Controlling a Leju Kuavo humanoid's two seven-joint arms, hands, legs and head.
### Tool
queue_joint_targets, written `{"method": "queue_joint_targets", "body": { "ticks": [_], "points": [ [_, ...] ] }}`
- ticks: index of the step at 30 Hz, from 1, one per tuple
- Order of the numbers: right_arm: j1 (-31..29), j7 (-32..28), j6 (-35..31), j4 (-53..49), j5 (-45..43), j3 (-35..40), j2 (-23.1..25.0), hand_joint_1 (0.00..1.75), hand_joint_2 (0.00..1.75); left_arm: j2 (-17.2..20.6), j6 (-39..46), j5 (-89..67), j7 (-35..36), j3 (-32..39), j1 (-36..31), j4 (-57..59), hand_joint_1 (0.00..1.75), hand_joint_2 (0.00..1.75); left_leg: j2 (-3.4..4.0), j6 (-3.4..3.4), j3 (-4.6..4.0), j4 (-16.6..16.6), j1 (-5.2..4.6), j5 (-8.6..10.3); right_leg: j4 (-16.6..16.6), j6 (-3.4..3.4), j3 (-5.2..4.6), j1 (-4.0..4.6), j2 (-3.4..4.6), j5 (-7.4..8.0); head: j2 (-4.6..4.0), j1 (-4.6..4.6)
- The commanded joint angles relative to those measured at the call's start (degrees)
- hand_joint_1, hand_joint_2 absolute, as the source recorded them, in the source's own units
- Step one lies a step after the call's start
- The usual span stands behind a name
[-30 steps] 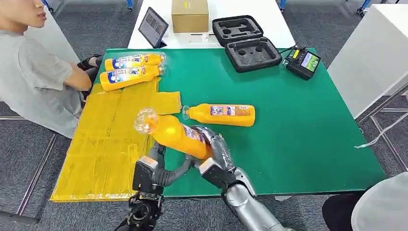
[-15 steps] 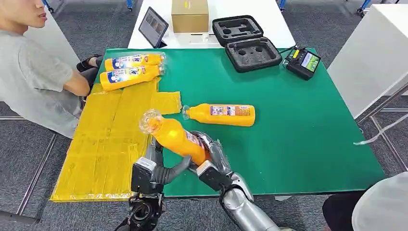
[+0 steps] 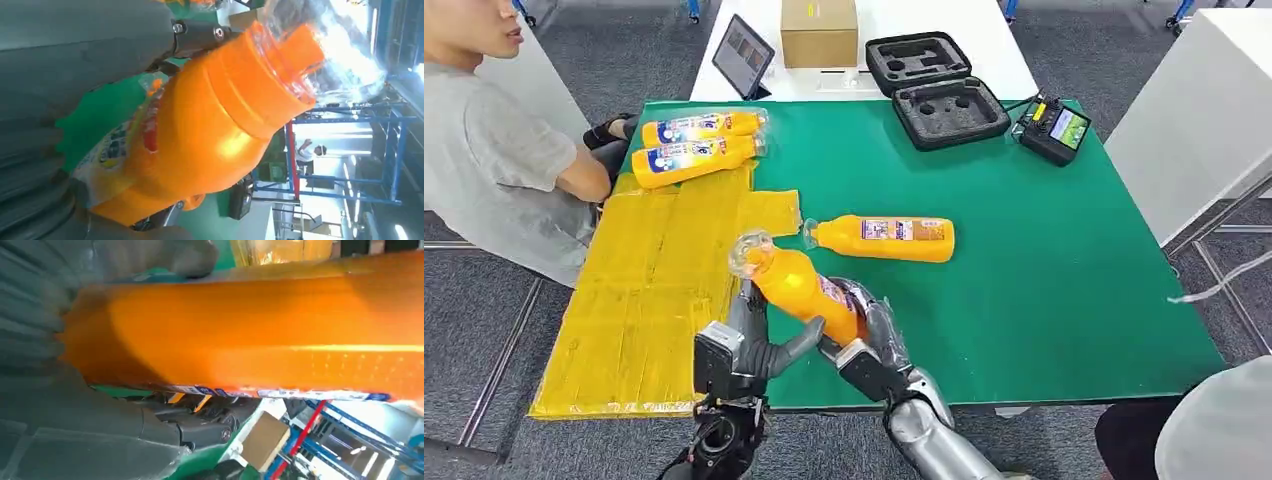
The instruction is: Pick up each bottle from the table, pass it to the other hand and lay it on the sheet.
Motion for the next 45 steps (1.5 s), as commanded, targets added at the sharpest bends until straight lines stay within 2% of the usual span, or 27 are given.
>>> {"method": "queue_joint_targets", "body": {
  "ticks": [1, 3, 5, 6, 19, 27, 28, 29, 42, 44, 45],
  "points": [
    [-0.3, 0.0, -2.3, 0.1, 3.1, 5.2, 0.2, 1.75, 1.75, 0.9, -1.1, 4.0, 2.2, -2.7, -5.2, 8.2, 0.00, 1.75, -0.10, -0.11, 0.29, -0.1, 0.02, -0.06, 0.0, -0.09, 0.26, 0.00, 0.03, -0.09, 0.00, -0.02],
    [-0.5, 0.0, -2.6, 0.7, 3.9, 6.0, 0.6, 1.75, 1.75, 0.5, -1.7, 4.6, 2.5, -3.0, -5.7, 8.1, 0.00, 1.75, -0.05, -0.05, 0.11, 0.0, 0.03, -0.03, 0.0, -0.04, 0.11, 0.02, 0.03, -0.03, 0.00, -0.02],
    [-0.4, 0.0, 0.8, 0.8, 1.0, 5.4, 1.1, 1.75, 1.75, 0.4, -2.0, 4.4, 2.1, -3.6, -5.9, 7.9, 0.00, 1.75, -0.05, -0.06, 0.15, 0.0, 0.03, -0.04, 0.0, -0.05, 0.14, 0.01, 0.03, -0.05, 0.00, 0.00],
    [-0.9, 0.0, -1.8, 2.2, 2.5, 5.4, 1.2, 1.75, 1.75, 0.3, -2.5, 4.6, 2.4, -4.0, -6.0, 8.2, 0.00, 1.75, -0.10, -0.09, 0.25, 0.0, 0.05, -0.09, 0.0, -0.07, 0.26, 0.02, 0.02, -0.11, 0.00, 0.00],
    [-0.6, 0.0, -2.1, -0.7, 1.6, 7.3, 0.5, 1.75, 1.75, -1.0, -3.7, 5.5, 4.5, -5.3, -7.3, 12.3, 0.00, 1.75, -0.10, -0.08, 0.17, 0.0, 0.02, -0.04, 0.0, -0.07, 0.17, 0.00, 0.01, -0.06, 0.00, -0.02],
    [-1.0, 0.0, -1.1, 1.1, 0.7, 7.4, 0.9, 1.75, 1.75, -1.7, -4.5, 7.1, 3.7, -4.8, -8.2, 12.4, 0.02, 1.75, -0.11, -0.07, 0.15, 0.0, 0.03, -0.06, 0.0, -0.05, 0.17, 0.01, 0.00, -0.08, 0.00, -0.02],
    [-1.1, 0.0, -0.8, 1.0, 0.5, 7.5, 0.9, 1.75, 1.75, -1.8, -4.7, 7.3, 3.7, -4.8, -8.2, 12.3, 1.54, 1.75, -0.15, -0.10, 0.27, 0.0, 0.03, -0.09, 0.0, -0.08, 0.28, 0.00, 0.00, -0.12, 0.00, 0.00],
    [-1.1, 0.0, -0.2, 0.7, 0.0, 7.7, 0.8, 1.75, 1.75, -1.8, -4.9, 7.5, 3.7, -5.0, -8.3, 12.2, 1.75, 1.75, -0.09, -0.06, 0.10, 0.0, 0.03, -0.03, 0.0, -0.05, 0.12, 0.01, 0.01, -0.04, 0.00, 0.00],
    [-1.6, 0.0, 0.0, 1.1, -0.3, 8.0, 0.9, 1.73, 1.75, -1.9, -4.9, 7.6, 3.0, -5.1, -8.5, 12.1, 1.75, 1.75, -0.09, -0.07, 0.17, 0.0, 0.03, -0.07, 0.0, -0.06, 0.18, 0.00, 0.03, -0.08, 0.00, -0.02],
    [-2.0, 0.0, 0.7, 2.2, -0.8, 7.9, 1.2, 1.47, 1.75, -1.8, -4.6, 7.5, 1.9, -5.0, -8.4, 11.6, 1.75, 1.75, -0.07, -0.06, 0.10, 0.0, 0.03, -0.03, 0.0, -0.04, 0.10, 0.01, 0.02, -0.04, 0.00, -0.02],
    [-2.0, 0.0, 1.6, 2.5, -1.5, 7.8, 1.4, 0.58, 1.75, -1.8, -4.4, 7.6, 1.3, -4.8, -8.4, 11.4, 1.75, 1.75, -0.09, -0.08, 0.18, 0.0, 0.04, -0.08, 0.1, -0.06, 0.19, 0.01, 0.04, -0.09, 0.00, 0.00]
  ]
}}
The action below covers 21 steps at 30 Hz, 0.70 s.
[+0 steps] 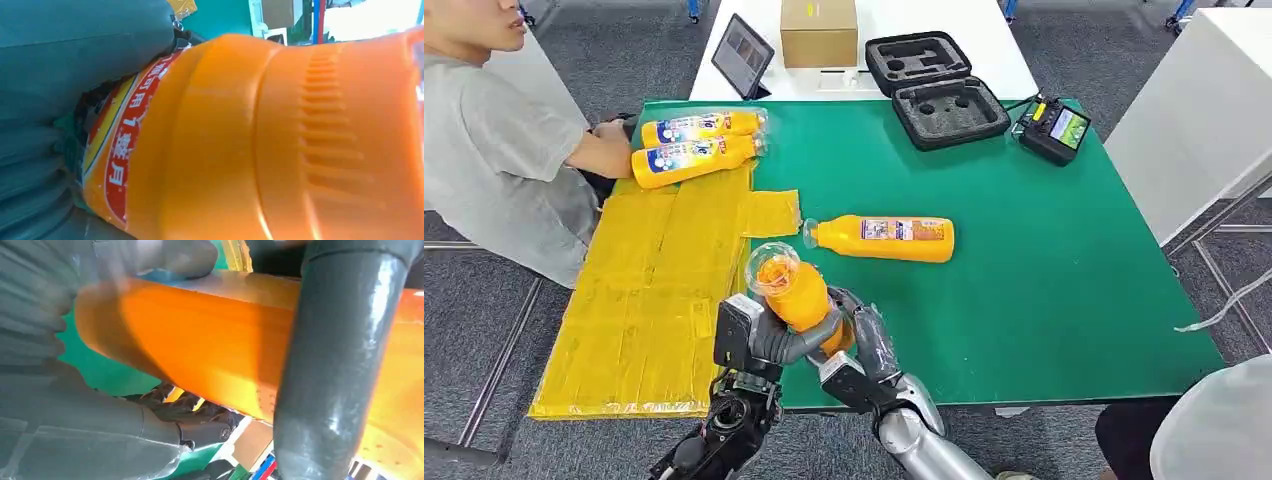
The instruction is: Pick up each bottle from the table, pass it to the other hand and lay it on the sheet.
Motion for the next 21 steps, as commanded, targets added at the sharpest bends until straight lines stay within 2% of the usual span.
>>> {"method": "queue_joint_targets", "body": {
  "ticks": [1, 2, 12, 15, 17, 21],
  "points": [
    [-2.2, -0.4, 3.7, 2.8, -0.9, 3.5, 0.7, 0.10, 1.75, -0.5, 0.1, 0.2, -1.8, -1.5, -2.9, 2.9, 1.75, 1.75, -0.06, -0.07, 0.15, 0.0, 0.03, -0.05, 0.0, -0.06, 0.15, 0.02, 0.04, -0.05, 0.00, 0.00],
    [-2.2, -0.4, 4.4, 2.8, -1.4, 3.5, 0.8, 0.00, 1.75, -0.3, 0.1, 0.2, -1.9, -1.5, -3.0, 2.7, 1.75, 1.75, -0.04, -0.06, 0.11, 0.0, 0.02, -0.04, 0.0, -0.05, 0.11, 0.00, 0.05, -0.04, 0.00, 0.02],
    [-2.2, -0.4, 8.7, 3.7, -4.7, 3.0, 0.9, 0.00, 1.75, 1.1, -0.2, 2.1, -2.8, -0.5, -1.1, -0.3, 1.75, 1.75, -0.02, -0.05, 0.10, 0.0, 0.01, -0.03, 0.0, -0.04, 0.09, 0.00, 0.05, -0.02, 0.00, 0.00],
    [-1.5, -0.4, 9.5, 3.8, -5.2, 3.0, 0.4, 0.00, 1.75, 3.6, 4.3, -3.2, -2.8, 0.1, -1.0, -2.3, 1.75, 1.75, -0.02, -0.06, 0.12, 0.0, 0.02, -0.03, 0.0, -0.05, 0.12, 0.01, 0.06, -0.02, 0.00, 0.00],
    [-1.1, -0.4, 9.6, 3.3, -5.3, 3.0, 0.1, 0.00, 1.75, 4.5, 3.3, -2.9, -2.8, 1.0, -1.0, -2.5, 1.75, 1.75, -0.01, -0.08, 0.17, 0.0, 0.04, -0.04, 0.0, -0.06, 0.16, 0.03, 0.08, -0.03, 0.00, 0.02],
    [-1.1, -0.4, 9.6, 3.3, -5.3, 3.0, 0.1, 0.00, 1.75, 4.5, 3.3, -2.9, -2.8, 1.0, -1.0, -2.5, 1.75, 1.75, -0.03, -0.06, 0.10, 0.0, 0.04, -0.02, 0.0, -0.05, 0.11, 0.03, 0.03, -0.01, 0.00, 0.00]
  ]
}}
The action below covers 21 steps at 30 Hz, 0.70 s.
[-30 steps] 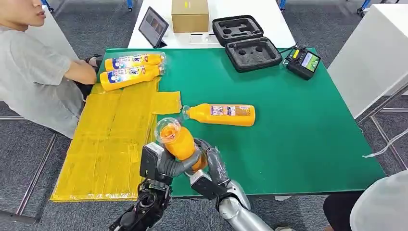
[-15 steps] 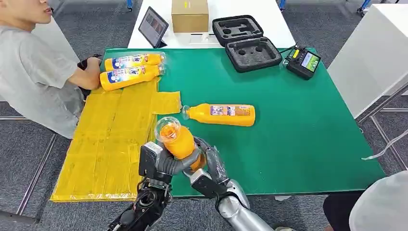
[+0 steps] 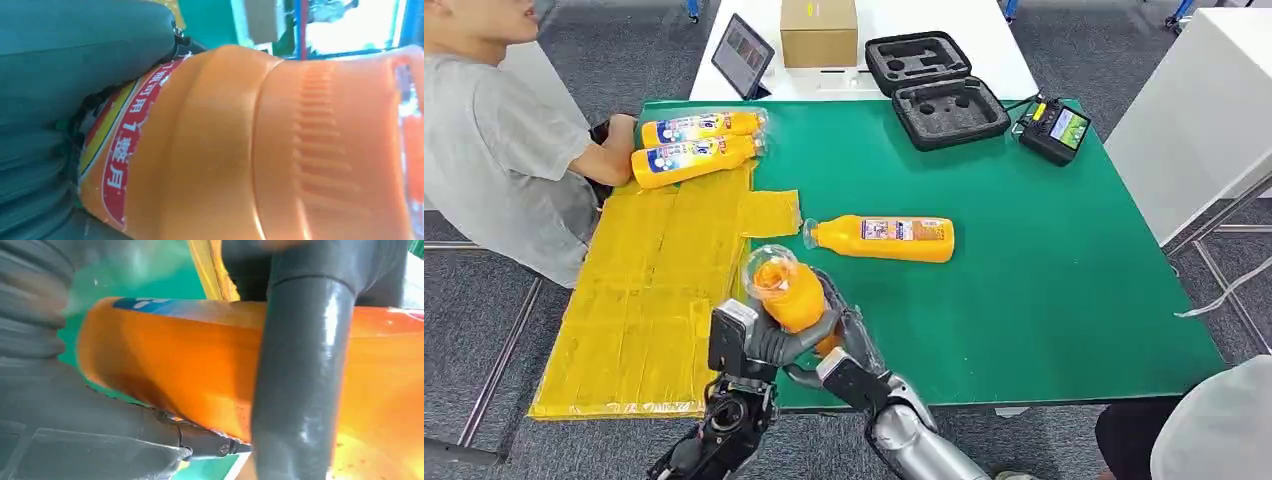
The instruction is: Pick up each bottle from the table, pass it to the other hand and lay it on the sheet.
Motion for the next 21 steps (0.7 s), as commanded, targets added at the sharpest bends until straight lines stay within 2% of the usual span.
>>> {"method": "queue_joint_targets", "body": {
  "ticks": [1, 3, 4, 5, 8, 12, 14, 15, 18, 19, 20, 21],
  "points": [
    [-0.6, 0.0, 1.0, 3.4, -0.3, 1.8, -0.2, 0.00, 1.75, 3.2, 1.5, -2.2, -0.1, 0.6, -1.6, -1.0, 1.75, 1.75, -0.06, -0.10, 0.26, 0.0, 0.04, -0.07, 0.0, -0.08, 0.25, 0.03, 0.05, -0.07, 0.00, -0.02],
    [-0.2, 0.0, 1.2, 4.6, -0.2, 1.0, -0.2, 0.00, 1.75, 4.7, 4.6, -5.5, -0.1, 2.3, -1.6, -1.6, 1.75, 1.75, -0.01, -0.06, 0.15, 0.0, 0.04, -0.03, 0.0, -0.05, 0.14, 0.03, 0.06, -0.02, 0.00, -0.02],
    [1.0, 0.0, 1.0, 3.8, -0.1, 0.1, -0.7, 0.00, 1.75, 6.9, 5.4, -6.8, -0.1, 5.0, -1.0, -3.0, 1.75, 1.75, -0.02, -0.09, 0.27, 0.0, 0.03, -0.07, 0.0, -0.07, 0.24, 0.02, 0.09, -0.06, 0.00, -0.02],
    [1.9, 0.0, 1.3, 3.2, -0.7, -0.9, -0.9, 0.00, 0.00, 8.3, 5.9, -7.5, -0.1, 7.2, -0.3, -4.6, 1.75, 1.75, 0.01, -0.08, 0.23, -0.1, 0.05, -0.04, -0.1, -0.07, 0.20, 0.03, 0.10, -0.02, 0.00, 0.00],
    [3.2, 0.0, 1.8, 1.7, -1.1, -1.8, -1.6, 0.00, 0.00, 11.8, 6.7, -7.9, -0.1, 12.2, 2.1, -9.2, 1.75, 1.75, 0.12, -0.10, 0.27, -0.1, 0.06, -0.06, -0.1, -0.08, 0.22, 0.04, 0.20, -0.01, 0.00, 0.00],
    [2.8, 0.0, 2.3, 1.7, -0.5, -1.5, -0.8, 0.00, 0.00, 12.5, 8.3, -13.9, -0.1, 14.1, 5.3, -12.4, 1.75, 1.75, 0.14, -0.07, 0.13, -0.1, 0.04, -0.04, 0.0, -0.06, 0.06, 0.06, 0.18, -0.02, 0.00, -0.02],
    [2.8, 0.0, 1.5, 1.6, -0.4, -0.9, -0.6, 0.00, 0.00, 12.4, 11.5, -22.5, 1.1, 13.5, 4.7, -11.0, 1.75, 1.75, 0.13, -0.07, 0.17, -0.1, 0.06, -0.06, 0.0, -0.05, 0.10, 0.05, 0.18, -0.04, 0.00, -0.02],
    [3.2, 0.0, 0.9, 0.5, -0.6, -0.7, -0.8, 0.00, 0.00, 12.0, 13.1, -31.3, 3.3, 15.1, 4.4, -10.3, 1.75, 1.75, 0.07, -0.07, 0.17, 0.0, 0.09, -0.05, 0.0, -0.06, 0.12, 0.06, 0.13, -0.05, 0.00, -0.02],
    [3.6, 0.0, 0.4, -0.8, -0.1, -0.5, -1.2, 0.00, 0.00, 12.5, 13.1, -43.6, 6.9, 20.2, 3.8, -9.2, 1.75, 1.75, 0.07, -0.07, 0.10, 0.0, 0.09, -0.03, 0.0, -0.06, 0.06, 0.05, 0.10, -0.03, 0.00, 0.00],
    [3.6, 0.0, 0.1, -1.1, 0.8, -0.4, -1.3, 0.00, 0.00, 12.0, 13.1, -53.1, 8.5, 24.4, 3.9, -9.2, 1.75, 1.75, 0.06, -0.10, 0.22, 0.0, 0.10, -0.08, 0.0, -0.08, 0.17, 0.05, 0.14, -0.07, 0.00, 0.02],
    [3.2, 0.0, 0.4, -1.0, 0.9, -0.2, -1.2, 0.00, 1.75, 10.6, 13.1, -64.5, 9.6, 29.8, 4.3, -9.9, 1.75, 1.75, 0.10, -0.09, 0.10, 0.0, 0.08, -0.04, 0.0, -0.08, 0.07, 0.04, 0.15, -0.02, 0.00, 0.00],
    [3.1, 0.0, 0.4, -1.0, 0.9, -0.1, -1.1, 0.00, 1.75, 10.4, 13.1, -67.9, 10.5, 31.3, 4.5, -9.8, 1.75, 1.75, 0.12, -0.07, 0.04, 0.0, 0.06, -0.01, 0.0, -0.07, 0.00, 0.03, 0.16, 0.01, 0.00, 0.00]
  ]
}}
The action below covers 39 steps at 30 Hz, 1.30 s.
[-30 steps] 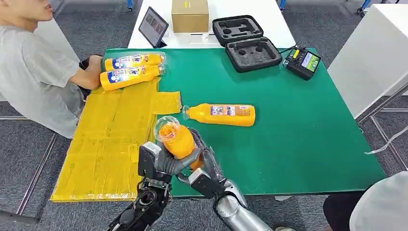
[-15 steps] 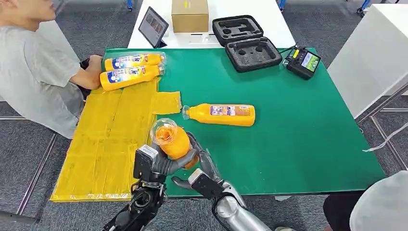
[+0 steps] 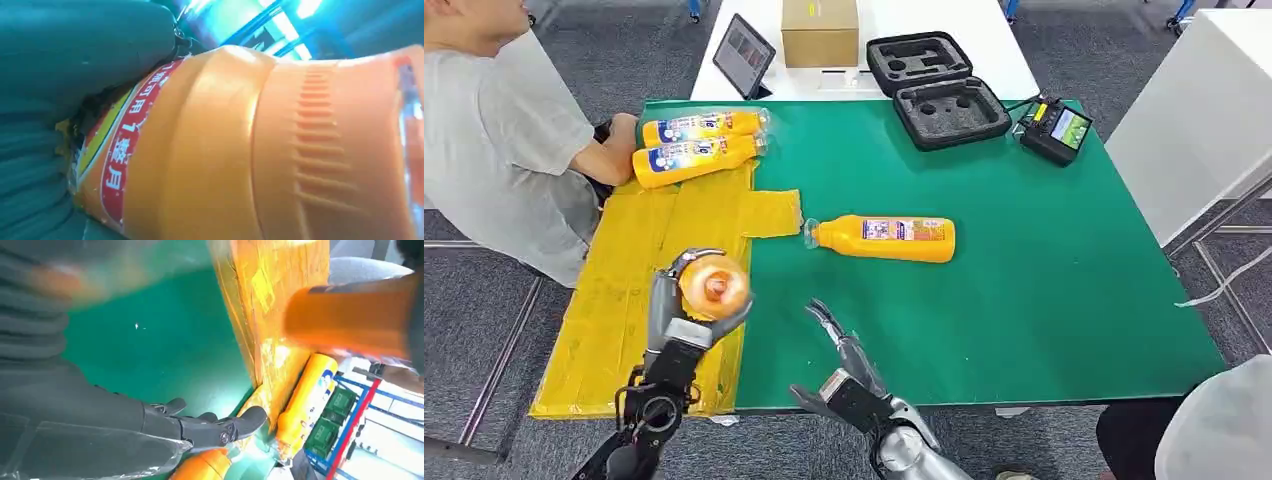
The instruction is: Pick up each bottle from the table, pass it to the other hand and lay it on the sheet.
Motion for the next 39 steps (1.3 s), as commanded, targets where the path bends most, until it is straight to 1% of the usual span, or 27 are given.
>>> {"method": "queue_joint_targets", "body": {
  "ticks": [1, 3, 4, 6, 8, 9, 10, 12, 13, 15, 16, 17, 18, 20, 21, 23, 25, 26, 27, 28, 29, 30, 31, 32, 34, 37, 39],
  "points": [
    [-0.9, 0.0, -0.7, -0.8, 1.3, 0.4, 0.1, 0.00, 1.75, 0.4, 0.5, -35.9, 7.3, 19.0, 0.2, 0.7, 1.75, 1.75, 0.20, -0.11, 0.20, 0.0, 0.05, -0.09, 0.0, -0.09, 0.10, 0.04, 0.31, -0.01, 0.00, 0.00],
    [-1.1, 0.0, -0.4, -0.4, 1.0, 0.4, 0.3, 0.00, 1.75, 0.6, 0.5, -43.0, 9.9, 20.0, 1.6, 0.6, 1.75, 1.75, 0.10, -0.05, 0.13, 0.0, 0.02, -0.02, 0.0, -0.06, 0.07, 0.02, 0.17, 0.01, 0.00, 0.00],
    [-1.0, 0.0, -0.6, -0.1, 0.9, 0.6, 0.4, 0.00, 1.75, 0.7, 0.5, -47.1, 11.8, 19.8, 3.0, 0.9, 1.75, 1.75, 0.15, -0.07, 0.26, -0.1, 0.02, -0.06, 0.0, -0.08, 0.16, 0.01, 0.25, -0.03, 0.00, 0.00],
    [-0.8, 0.0, -0.7, -0.4, 0.3, 0.7, 0.2, 0.00, 1.75, 1.4, 0.5, -52.7, 15.4, 18.0, 3.5, 2.1, 1.75, 1.75, 0.15, -0.04, 0.25, -0.1, -0.01, -0.04, 0.0, -0.05, 0.15, -0.01, 0.22, -0.02, 0.00, 0.00],
    [-0.7, 0.0, -0.3, -1.0, -0.6, 0.9, -0.1, 0.00, 1.75, 2.4, -2.5, -62.1, 22.1, 15.7, 2.6, 3.7, 1.75, 1.75, 0.08, -0.06, 0.30, 0.0, 0.02, -0.06, 0.0, -0.06, 0.22, 0.02, 0.15, -0.07, 0.00, 0.00],
    [-0.7, 0.0, 0.0, -1.0, -0.8, 1.0, -0.1, 0.00, 1.75, 2.9, -3.8, -65.1, 23.7, 14.8, 2.3, 4.2, 1.75, 1.75, -0.01, -0.03, 0.18, -0.1, 0.02, 0.00, 0.0, -0.04, 0.11, 0.03, 0.04, -0.04, 0.00, 0.00],
    [-1.0, 0.0, 0.6, -1.2, -1.2, 1.1, -0.1, 0.00, 1.75, 3.2, -6.6, -67.6, 25.7, 12.8, 1.4, 5.5, 1.75, 1.75, -0.06, -0.06, 0.32, 0.0, 0.02, -0.07, 0.0, -0.06, 0.26, 0.02, 0.02, -0.12, 0.00, -0.02],
    [-1.0, 0.0, 0.6, -1.3, -1.2, 1.1, -0.2, 0.00, 1.75, 3.4, -7.7, -67.7, 26.0, 12.2, 1.0, 6.2, 1.75, 1.75, -0.08, -0.02, 0.13, 0.0, 0.02, 0.02, 0.0, -0.03, 0.11, 0.02, -0.08, -0.04, 0.00, 0.00],
    [-1.0, 0.0, 0.6, -1.3, -1.2, 1.1, -0.2, 0.00, 1.75, 3.4, -7.7, -67.7, 26.0, 12.2, 1.0, 6.2, 1.75, 1.75, -0.07, -0.04, 0.23, 0.0, 0.02, -0.02, 0.0, -0.05, 0.20, 0.02, -0.04, -0.07, 0.00, 0.00],
    [-1.0, 0.0, 0.6, -1.3, -1.2, 1.1, -0.2, 0.00, 1.75, 3.4, -7.7, -67.7, 26.0, 12.2, 1.0, 6.2, 1.75, 1.75, -0.02, -0.02, 0.08, 0.0, 0.01, 0.03, 0.0, -0.03, 0.04, 0.01, -0.01, -0.01, 0.00, 0.00],
    [-1.0, 0.0, 0.6, -1.3, -1.2, 1.1, -0.2, 0.00, 1.75, 3.4, -7.7, -67.7, 26.0, 12.2, 1.0, 6.2, 1.75, 1.75, -0.06, -0.06, 0.21, 0.0, 0.04, -0.02, 0.0, -0.06, 0.18, 0.04, 0.00, -0.06, 0.00, 0.02],
    [-1.2, 0.0, 1.3, -1.4, -1.5, 1.2, 0.0, 0.00, 1.75, 3.7, -10.6, -68.4, 26.8, 10.6, -0.7, 8.3, 1.75, 1.75, -0.10, -0.04, 0.12, 0.0, 0.02, 0.01, 0.0, -0.04, 0.11, 0.02, -0.06, -0.05, 0.00, 0.00],
    [-1.5, 0.0, 2.0, -1.4, -1.7, 1.3, 0.1, 0.00, 1.75, 3.8, -13.9, -66.3, 26.9, 9.7, -2.1, 10.5, 1.75, 1.75, -0.15, -0.06, 0.23, 0.0, 0.02, -0.02, 0.0, -0.07, 0.21, 0.02, -0.08, -0.09, 0.00, 0.00],
    [-2.0, 0.0, 3.1, -1.0, -1.7, 1.5, 0.3, 0.00, 1.75, 4.1, -16.8, -64.7, 27.8, 8.0, -4.6, 15.0, 1.73, 1.75, -0.16, -0.04, 0.10, 0.0, 0.01, 0.05, 0.0, -0.05, 0.09, 0.00, -0.14, -0.04, 0.00, 0.00],
    [-2.2, 0.0, 3.2, -0.8, -1.7, 1.6, 0.5, 0.00, 1.75, 3.9, -17.4, -63.3, 27.5, 7.8, -5.4, 16.6, 1.43, 1.75, -0.24, -0.06, 0.19, 0.0, 0.01, 0.03, 0.0, -0.07, 0.19, 0.00, -0.19, -0.08, 0.00, 0.00],
    [-2.5, 0.0, 3.3, -0.2, -1.8, 1.7, 0.8, 0.00, 1.75, 3.7, -16.8, -60.1, 25.7, 6.2, -9.2, 23.6, 1.68, 1.75, -0.20, -0.03, 0.09, 0.0, 0.01, 0.07, 0.0, -0.04, 0.08, 0.01, -0.15, -0.01, 0.00, 0.00],
    [-2.2, 0.0, 3.2, -0.4, -2.0, 1.7, 0.8, 0.00, 1.75, 3.8, -17.0, -58.5, 24.7, 5.4, -11.9, 27.5, 1.57, 1.75, -0.29, -0.08, 0.15, 0.0, 0.03, 0.08, 0.0, -0.06, 0.16, 0.03, -0.21, -0.03, 0.00, 0.02],
    [-2.0, 0.0, 3.3, -0.5, -2.2, 1.6, 0.6, 0.00, 1.75, 4.0, -17.7, -57.7, 24.2, 4.9, -14.0, 30.3, 1.57, 1.75, -0.45, -0.10, 0.20, 0.0, 0.04, 0.10, 0.0, -0.08, 0.24, 0.04, -0.33, -0.07, 0.00, 0.00],
    [-1.8, 0.0, 3.4, -0.6, -2.3, 1.5, 0.4, 0.00, 1.75, 3.9, -18.7, -56.7, 23.4, 4.5, -16.0, 32.9, 1.54, 1.75, -0.40, -0.08, 0.16, 0.0, 0.03, 0.11, 0.0, -0.06, 0.18, 0.04, -0.30, -0.05, 0.00, 0.00],
    [-1.6, 0.0, 3.4, -0.8, -2.4, 1.3, 0.2, 0.00, 1.75, 3.4, -19.3, -55.3, 22.3, 3.8, -17.9, 35.6, 1.54, 1.75, -0.30, -0.05, 0.10, 0.0, 0.02, 0.12, 0.0, -0.03, 0.10, 0.02, -0.22, -0.02, 0.00, 0.00],
    [-1.2, 0.0, 3.3, -1.4, -2.4, 1.2, 0.0, 0.00, 1.75, 2.5, -20.5, -53.7, 21.4, 3.3, -19.2, 37.6, 1.52, 1.75, -0.48, -0.08, 0.16, 0.0, 0.06, 0.14, 0.0, -0.06, 0.22, 0.06, -0.36, -0.06, 0.00, 0.02],
    [-1.2, 0.0, 3.3, -1.4, -2.4, 1.2, 0.0, 0.00, 1.75, 2.5, -20.5, -53.7, 21.4, 3.3, -19.2, 37.6, 1.43, 1.75, -0.42, -0.07, 0.11, 0.0, 0.04, 0.16, 0.0, -0.04, 0.17, 0.04, -0.32, -0.05, 0.00, -0.02],
    [-1.2, 0.0, 3.3, -1.4, -2.4, 1.2, 0.0, 0.00, 1.75, 2.5, -20.5, -53.7, 21.4, 3.3, -19.2, 37.6, 1.43, 1.75, -0.31, -0.04, 0.09, 0.0, 0.02, 0.16, 0.0, -0.02, 0.10, 0.02, -0.25, -0.02, 0.00, 0.00],
    [-1.2, 0.0, 3.3, -1.4, -2.4, 1.2, 0.0, 0.00, 1.75, 2.5, -20.5, -53.7, 21.4, 3.3, -19.2, 37.6, 1.43, 1.75, -0.40, -0.07, 0.17, 0.0, 0.05, 0.13, 0.0, -0.04, 0.22, 0.04, -0.29, -0.07, 0.00, 0.02],
    [-1.2, 0.0, 3.3, -1.4, -2.4, 1.2, 0.0, 0.00, 1.75, 2.5, -20.5, -53.7, 21.4, 3.3, -19.2, 37.6, 1.43, 1.75, -0.20, -0.04, 0.13, 0.0, 0.01, 0.14, 0.0, -0.02, 0.15, 0.01, -0.14, 0.00, 0.00, 0.00],
    [-1.2, 0.0, 3.3, -1.4, -2.4, 1.2, 0.0, 0.00, 1.75, 2.5, -20.5, -53.7, 21.4, 3.3, -19.2, 37.6, 1.43, 1.75, -0.25, -0.08, 0.27, 0.0, 0.03, 0.10, 0.0, -0.05, 0.29, 0.03, -0.14, -0.05, 0.00, 0.00],
    [-1.0, 0.0, 3.5, -1.9, -2.6, 0.9, -0.2, 0.00, 1.75, 1.6, -22.7, -51.8, 20.6, 2.9, -19.6, 38.4, 1.52, 1.75, -0.21, -0.06, 0.16, 0.0, 0.01, 0.14, 0.0, -0.03, 0.17, 0.01, -0.14, -0.01, 0.00, 0.00]
  ]
}}
